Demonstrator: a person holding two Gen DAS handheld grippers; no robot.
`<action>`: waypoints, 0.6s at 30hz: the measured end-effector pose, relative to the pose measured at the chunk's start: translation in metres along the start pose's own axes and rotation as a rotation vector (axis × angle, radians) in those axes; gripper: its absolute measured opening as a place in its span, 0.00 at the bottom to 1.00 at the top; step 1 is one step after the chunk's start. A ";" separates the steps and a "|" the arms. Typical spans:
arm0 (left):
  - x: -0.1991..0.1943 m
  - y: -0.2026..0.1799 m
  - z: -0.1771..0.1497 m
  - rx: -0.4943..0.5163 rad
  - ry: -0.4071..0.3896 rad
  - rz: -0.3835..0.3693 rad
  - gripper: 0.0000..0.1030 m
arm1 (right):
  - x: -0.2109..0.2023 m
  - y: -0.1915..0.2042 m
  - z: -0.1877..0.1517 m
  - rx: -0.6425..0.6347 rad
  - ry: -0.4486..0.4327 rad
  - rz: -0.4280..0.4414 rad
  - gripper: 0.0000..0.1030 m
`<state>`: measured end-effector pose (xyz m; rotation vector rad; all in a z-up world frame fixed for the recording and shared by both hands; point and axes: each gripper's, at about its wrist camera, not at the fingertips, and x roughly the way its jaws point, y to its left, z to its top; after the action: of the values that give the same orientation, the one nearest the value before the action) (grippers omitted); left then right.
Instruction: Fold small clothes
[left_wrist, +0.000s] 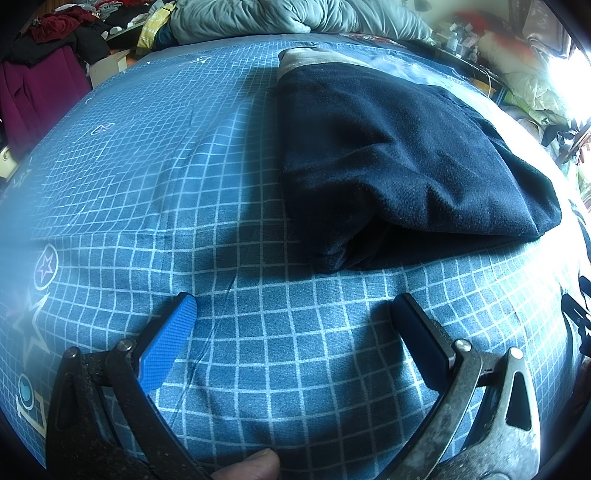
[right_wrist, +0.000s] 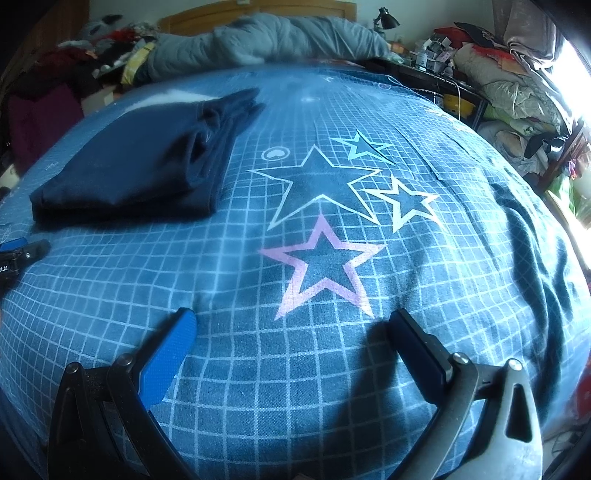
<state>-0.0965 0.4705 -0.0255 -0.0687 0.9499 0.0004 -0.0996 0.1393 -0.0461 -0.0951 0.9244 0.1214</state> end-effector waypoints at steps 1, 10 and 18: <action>0.000 0.000 0.000 0.000 0.000 0.000 1.00 | 0.000 0.000 0.000 -0.001 0.000 -0.003 1.00; 0.000 0.001 0.000 0.000 0.001 0.000 1.00 | 0.001 0.001 0.001 0.001 -0.001 -0.008 1.00; 0.000 0.001 0.000 -0.007 0.033 0.012 1.00 | 0.001 0.000 0.001 0.000 -0.001 -0.007 1.00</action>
<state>-0.0965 0.4714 -0.0260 -0.0696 0.9832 0.0132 -0.0983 0.1397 -0.0465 -0.0981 0.9225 0.1144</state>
